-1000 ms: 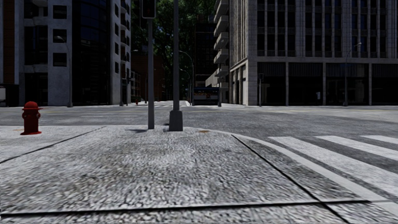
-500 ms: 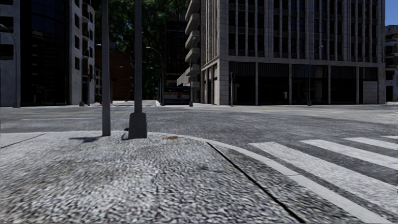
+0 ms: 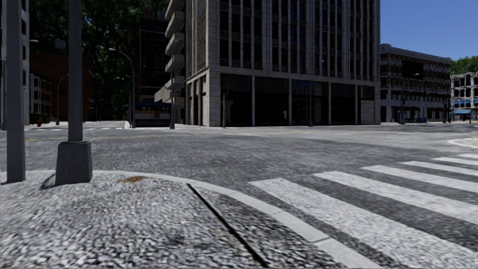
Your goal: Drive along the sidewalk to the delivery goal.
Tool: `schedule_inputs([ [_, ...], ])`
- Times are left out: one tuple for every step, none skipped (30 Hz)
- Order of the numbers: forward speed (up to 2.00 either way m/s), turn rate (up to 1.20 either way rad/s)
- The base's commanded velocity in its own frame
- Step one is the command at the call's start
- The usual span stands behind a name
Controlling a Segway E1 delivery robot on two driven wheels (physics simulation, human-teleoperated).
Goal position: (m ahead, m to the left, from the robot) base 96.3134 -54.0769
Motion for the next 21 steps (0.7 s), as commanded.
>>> schedule_inputs([
  [1.34,-0.6],
  [1.34,-0.62],
  [1.34,-0.62],
  [1.35,-0.63],
  [1.35,-0.63],
  [1.35,-0.63],
  [1.35,-0.63],
  [1.35,-0.63],
  [1.35,-0.63],
  [1.35,-0.63],
  [1.35,-0.63],
  [1.35,-0.63],
  [1.35,-0.63],
  [1.35,-0.63],
  [1.35,-0.63],
  [1.35,-0.63],
  [1.35,-0.63],
  [1.35,-0.63],
  [1.35,-0.63],
  [1.35,-0.63],
  [1.35,-0.63],
])
